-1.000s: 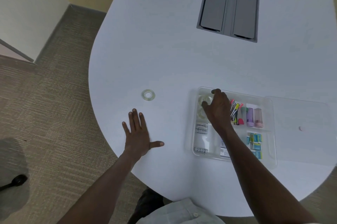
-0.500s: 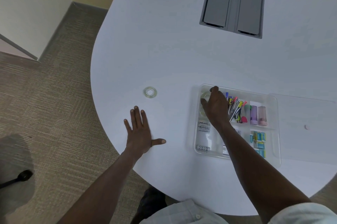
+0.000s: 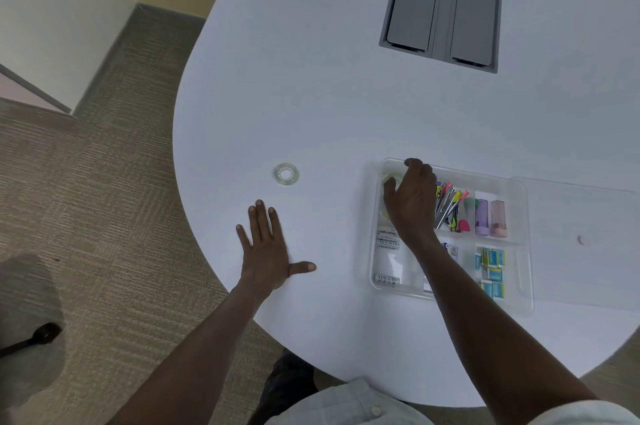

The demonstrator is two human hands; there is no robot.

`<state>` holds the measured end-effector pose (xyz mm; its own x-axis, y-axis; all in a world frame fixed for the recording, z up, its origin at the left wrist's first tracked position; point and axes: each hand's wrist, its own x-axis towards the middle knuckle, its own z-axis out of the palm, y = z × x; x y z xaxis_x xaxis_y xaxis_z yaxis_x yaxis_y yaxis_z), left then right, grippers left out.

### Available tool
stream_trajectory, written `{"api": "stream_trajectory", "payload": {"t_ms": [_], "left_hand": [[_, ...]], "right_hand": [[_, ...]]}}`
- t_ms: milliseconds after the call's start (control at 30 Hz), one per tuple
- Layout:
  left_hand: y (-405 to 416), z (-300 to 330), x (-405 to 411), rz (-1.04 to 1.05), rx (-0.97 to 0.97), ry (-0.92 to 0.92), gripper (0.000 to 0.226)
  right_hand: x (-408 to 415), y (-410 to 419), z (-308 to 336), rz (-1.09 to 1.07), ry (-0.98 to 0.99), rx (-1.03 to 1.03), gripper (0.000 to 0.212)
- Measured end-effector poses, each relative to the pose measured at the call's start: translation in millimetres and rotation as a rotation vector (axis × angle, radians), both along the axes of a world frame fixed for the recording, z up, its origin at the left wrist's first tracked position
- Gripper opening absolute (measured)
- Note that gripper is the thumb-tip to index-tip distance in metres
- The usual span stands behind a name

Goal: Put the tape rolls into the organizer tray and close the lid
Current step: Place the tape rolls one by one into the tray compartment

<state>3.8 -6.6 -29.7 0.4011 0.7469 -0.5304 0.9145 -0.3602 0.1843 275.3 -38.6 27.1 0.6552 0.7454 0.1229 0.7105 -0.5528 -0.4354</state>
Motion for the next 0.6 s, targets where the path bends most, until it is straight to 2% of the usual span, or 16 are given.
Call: {"api": "stream_trajectory", "payload": {"t_ms": [67,200,300,433,600], "left_hand": [[0.0,-1.2,-0.6,-0.004,0.011,0.011,0.149],[-0.2,-3.4,-1.7,-0.006,0.026,0.002,0.149],[-0.7,-5.4,-3.5,-0.010,0.041,-0.008,0.148],[-0.7,-7.4,-4.0,-0.012,0.059,-0.007,0.147],[-1.5,-8.8,-4.8,-0.013,0.085,-0.014,0.147]], "right_hand": [[-8.3,4.3,4.0,0.051,-0.051,0.067,0.033],[-31.8,25.2,8.4,0.267,-0.010,0.139,0.028],[-53.7,44.1,1.3,0.500,-0.027,0.048,0.034],[-81.1,68.6,-14.2,0.745,-0.047,-0.143,0.053],[-104.1,92.2,-15.8,0.911,-0.102,-0.289,0.061]]}}
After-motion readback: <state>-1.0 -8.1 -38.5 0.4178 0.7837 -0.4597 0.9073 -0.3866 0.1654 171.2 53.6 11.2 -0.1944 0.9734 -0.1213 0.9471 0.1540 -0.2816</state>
